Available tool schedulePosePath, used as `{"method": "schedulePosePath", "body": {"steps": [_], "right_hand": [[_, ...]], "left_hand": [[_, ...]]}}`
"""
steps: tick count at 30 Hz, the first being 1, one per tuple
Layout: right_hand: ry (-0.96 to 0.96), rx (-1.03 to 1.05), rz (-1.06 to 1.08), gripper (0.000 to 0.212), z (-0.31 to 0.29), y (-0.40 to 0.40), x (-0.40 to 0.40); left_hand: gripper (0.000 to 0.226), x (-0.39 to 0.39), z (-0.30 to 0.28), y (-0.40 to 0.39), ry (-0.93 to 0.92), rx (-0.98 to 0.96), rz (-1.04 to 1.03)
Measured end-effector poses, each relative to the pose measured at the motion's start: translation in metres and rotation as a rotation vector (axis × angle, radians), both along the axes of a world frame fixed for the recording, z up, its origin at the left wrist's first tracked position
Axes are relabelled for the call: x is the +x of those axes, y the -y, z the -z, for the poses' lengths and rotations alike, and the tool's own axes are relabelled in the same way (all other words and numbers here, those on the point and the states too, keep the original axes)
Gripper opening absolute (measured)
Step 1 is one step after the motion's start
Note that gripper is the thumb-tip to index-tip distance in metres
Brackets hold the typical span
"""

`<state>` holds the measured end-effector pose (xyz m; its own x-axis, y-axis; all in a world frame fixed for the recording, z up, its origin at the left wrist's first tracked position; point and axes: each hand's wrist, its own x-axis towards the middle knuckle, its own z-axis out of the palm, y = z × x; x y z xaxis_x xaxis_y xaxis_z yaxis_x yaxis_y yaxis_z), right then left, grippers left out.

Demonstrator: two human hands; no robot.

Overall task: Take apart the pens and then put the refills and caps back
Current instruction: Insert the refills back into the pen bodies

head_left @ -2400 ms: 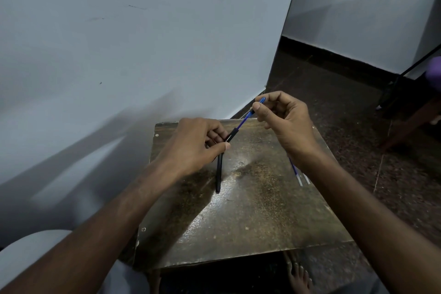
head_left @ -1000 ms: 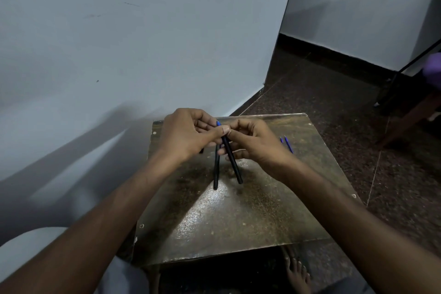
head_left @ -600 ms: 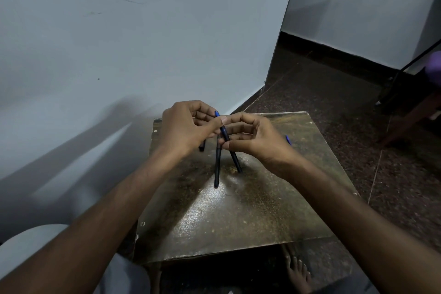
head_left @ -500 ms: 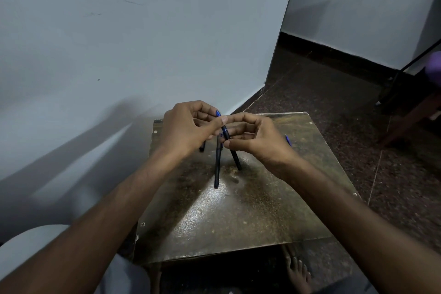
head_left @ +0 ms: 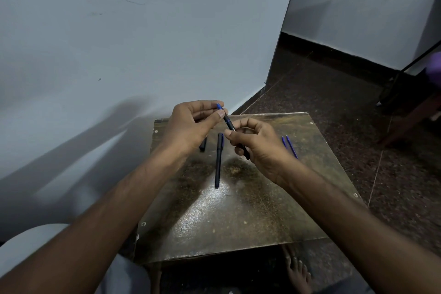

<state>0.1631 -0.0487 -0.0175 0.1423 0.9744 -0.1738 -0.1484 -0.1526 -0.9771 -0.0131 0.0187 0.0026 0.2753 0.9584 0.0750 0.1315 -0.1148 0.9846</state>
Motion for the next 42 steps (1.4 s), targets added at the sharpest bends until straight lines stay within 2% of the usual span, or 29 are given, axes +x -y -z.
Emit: {"method": "schedulePosePath", "body": {"steps": [3,7,12,16,20,24,27,31,33,36,38,42], "right_hand": [[0.003,0.019,-0.021,0.007,0.003,0.0,0.001],[-0.047,0.013,-0.043,0.029,0.003,0.001,-0.003],[-0.007,0.062,0.009,0.009,0.003,0.003,-0.005],[0.109,0.143,0.012,0.015,0.004,0.005,-0.009],[0.096,0.182,0.042,0.007,0.004,0.005,-0.008],[0.075,0.172,0.004,0.026,0.003,0.007,-0.011],[0.095,0.18,0.009,0.018,-0.001,0.008,-0.013],[0.12,0.211,0.026,0.008,-0.002,0.009,-0.013],[0.134,0.233,0.034,0.007,-0.002,0.01,-0.014],[0.137,0.242,0.044,0.008,-0.001,0.01,-0.015],[0.129,0.23,0.055,0.009,0.001,0.008,-0.014],[0.164,0.222,0.085,0.015,0.002,0.008,-0.013]], "left_hand": [[0.022,-0.001,0.0,-0.002,0.023,-0.009,0.006],[0.019,-0.004,-0.001,-0.006,0.029,-0.03,-0.008],[0.017,-0.001,0.001,-0.002,0.122,-0.122,-0.025],[0.017,0.001,0.002,0.0,0.204,-0.216,-0.06],[0.019,0.004,-0.001,0.002,0.294,-0.291,-0.049],[0.03,0.001,0.002,-0.003,0.274,-0.262,-0.07],[0.033,0.001,0.003,-0.004,0.263,-0.255,-0.079],[0.021,0.003,0.004,-0.002,0.261,-0.239,-0.085],[0.013,0.004,0.005,-0.001,0.26,-0.226,-0.113],[0.016,0.006,0.006,0.001,0.253,-0.176,-0.142],[0.013,0.006,0.002,0.001,0.251,-0.146,-0.096],[0.017,0.005,-0.007,0.005,0.218,-0.207,0.014]]}}
